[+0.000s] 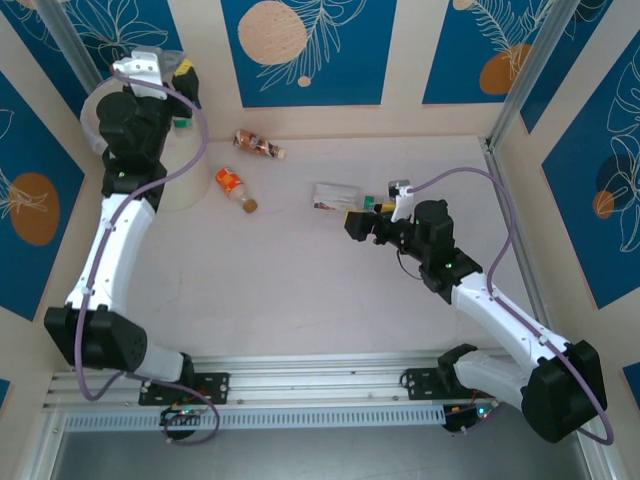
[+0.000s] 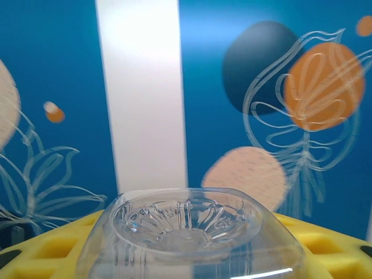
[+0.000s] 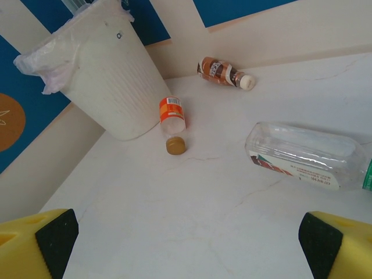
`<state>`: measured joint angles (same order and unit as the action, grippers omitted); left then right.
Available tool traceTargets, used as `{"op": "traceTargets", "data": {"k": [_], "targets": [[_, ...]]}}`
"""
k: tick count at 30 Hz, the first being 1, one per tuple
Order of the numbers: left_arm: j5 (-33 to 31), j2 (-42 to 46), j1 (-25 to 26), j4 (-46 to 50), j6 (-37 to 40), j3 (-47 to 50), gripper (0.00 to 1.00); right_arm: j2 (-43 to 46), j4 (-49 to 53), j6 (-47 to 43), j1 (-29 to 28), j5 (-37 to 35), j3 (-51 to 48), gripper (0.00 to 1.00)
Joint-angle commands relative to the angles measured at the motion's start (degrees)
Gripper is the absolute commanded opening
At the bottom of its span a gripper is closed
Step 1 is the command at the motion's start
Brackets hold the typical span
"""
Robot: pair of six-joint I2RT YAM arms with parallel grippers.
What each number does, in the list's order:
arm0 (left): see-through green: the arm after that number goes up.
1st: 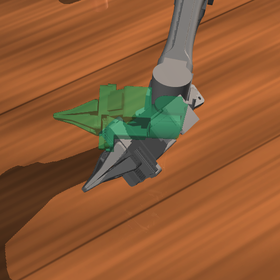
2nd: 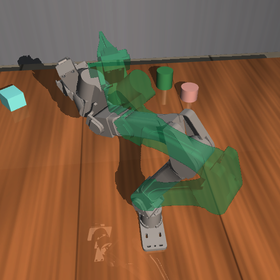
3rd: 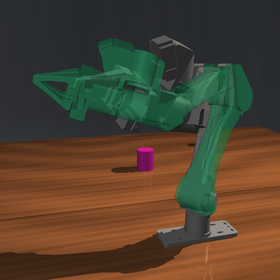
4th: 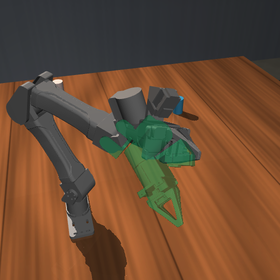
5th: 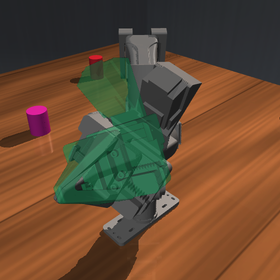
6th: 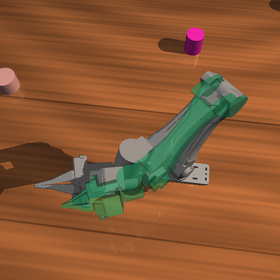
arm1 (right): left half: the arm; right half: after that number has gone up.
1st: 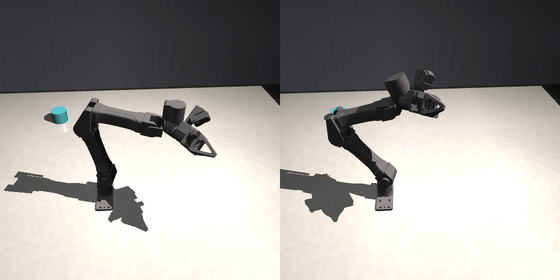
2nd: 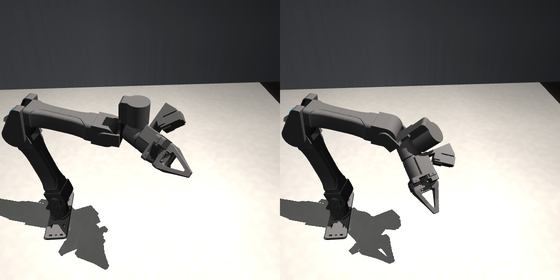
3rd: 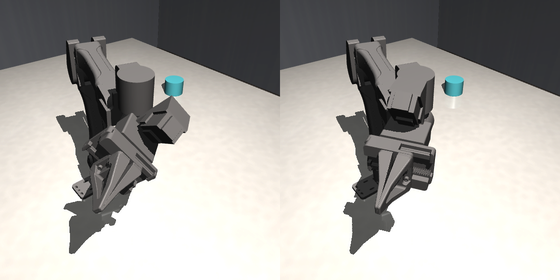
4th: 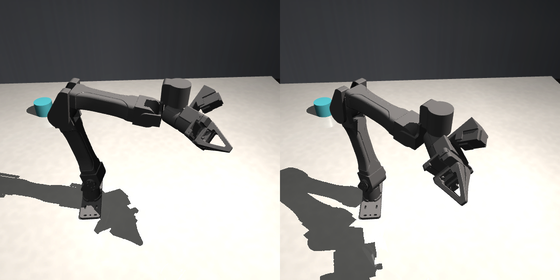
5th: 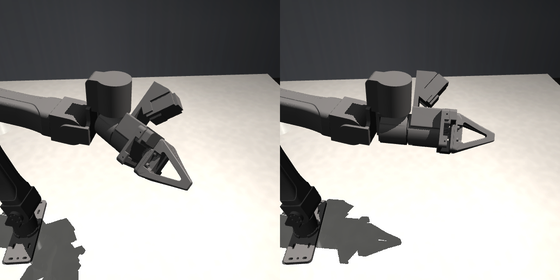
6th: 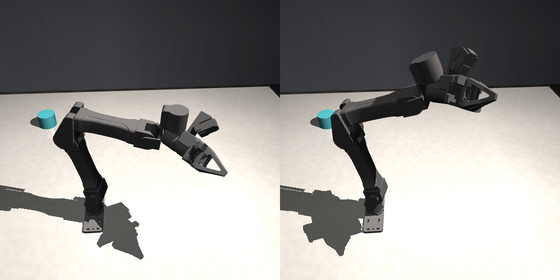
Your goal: Put the plastic bottles in the bin
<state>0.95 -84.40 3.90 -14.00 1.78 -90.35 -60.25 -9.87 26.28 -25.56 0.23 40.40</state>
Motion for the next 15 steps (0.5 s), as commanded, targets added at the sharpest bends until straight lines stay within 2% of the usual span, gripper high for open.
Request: {"op": "traceTargets", "data": {"k": [1,5,11,15], "targets": [[-5.7,-4.2,-2.2,-3.3,8.4,-4.6,0.00,-0.4,-1.0,-0.9,-0.5,-0.7,1.4,0.99],[-6.2,-10.3,-5.5,-0.4,6.1,-11.1,0.00,-1.7,-1.3,-0.8,-0.5,-1.0,2.4,1.00],[-2.3,-19.7,-9.3,4.1,2.1,-20.5,0.00,-4.5,-0.1,-0.9,-1.1,-1.3,4.8,0.99],[0.4,-27.0,-11.7,14.7,-2.9,-30.8,0.00,-6.4,0.9,-1.3,-1.6,-2.2,6.3,1.00]]}}
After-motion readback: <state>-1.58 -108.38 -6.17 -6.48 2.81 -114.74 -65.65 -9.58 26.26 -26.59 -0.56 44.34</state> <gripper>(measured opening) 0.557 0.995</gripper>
